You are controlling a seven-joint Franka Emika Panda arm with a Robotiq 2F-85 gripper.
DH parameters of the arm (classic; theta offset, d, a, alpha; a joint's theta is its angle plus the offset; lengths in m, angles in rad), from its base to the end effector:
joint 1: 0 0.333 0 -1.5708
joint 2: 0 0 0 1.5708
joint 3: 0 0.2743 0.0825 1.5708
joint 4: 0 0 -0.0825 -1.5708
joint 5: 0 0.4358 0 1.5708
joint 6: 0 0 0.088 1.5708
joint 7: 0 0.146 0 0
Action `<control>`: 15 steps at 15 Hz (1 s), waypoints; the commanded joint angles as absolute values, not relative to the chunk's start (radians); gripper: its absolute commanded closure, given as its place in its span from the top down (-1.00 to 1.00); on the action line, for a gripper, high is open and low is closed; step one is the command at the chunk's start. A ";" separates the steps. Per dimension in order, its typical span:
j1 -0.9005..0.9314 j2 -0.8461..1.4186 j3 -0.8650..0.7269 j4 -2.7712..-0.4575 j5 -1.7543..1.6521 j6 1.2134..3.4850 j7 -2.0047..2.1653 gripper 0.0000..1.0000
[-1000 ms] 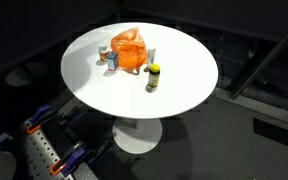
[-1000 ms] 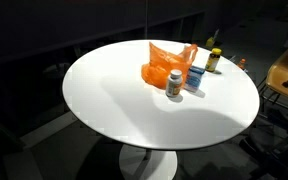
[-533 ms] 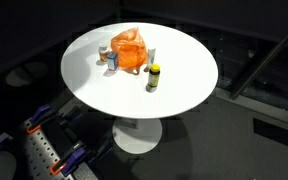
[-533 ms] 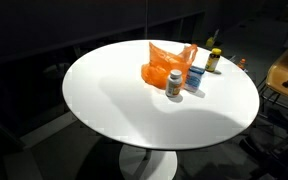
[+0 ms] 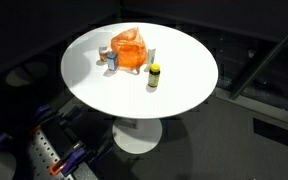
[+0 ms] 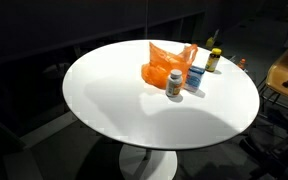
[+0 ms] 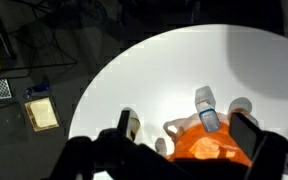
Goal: Pick up the clear container and put it in the orange plastic
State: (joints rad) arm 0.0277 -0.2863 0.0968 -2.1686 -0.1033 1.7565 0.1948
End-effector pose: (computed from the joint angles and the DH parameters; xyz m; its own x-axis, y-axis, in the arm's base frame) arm 0.5087 0.0505 0.4088 0.9932 -0.0576 -0.1015 -0.0423 -0.9881 0.1477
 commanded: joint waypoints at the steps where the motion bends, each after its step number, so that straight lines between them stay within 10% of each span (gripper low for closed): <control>1: 0.047 -0.204 0.093 -2.138 -0.115 1.842 0.113 1.00; 15: 0.055 0.197 0.085 -2.087 -0.076 2.109 -0.021 1.00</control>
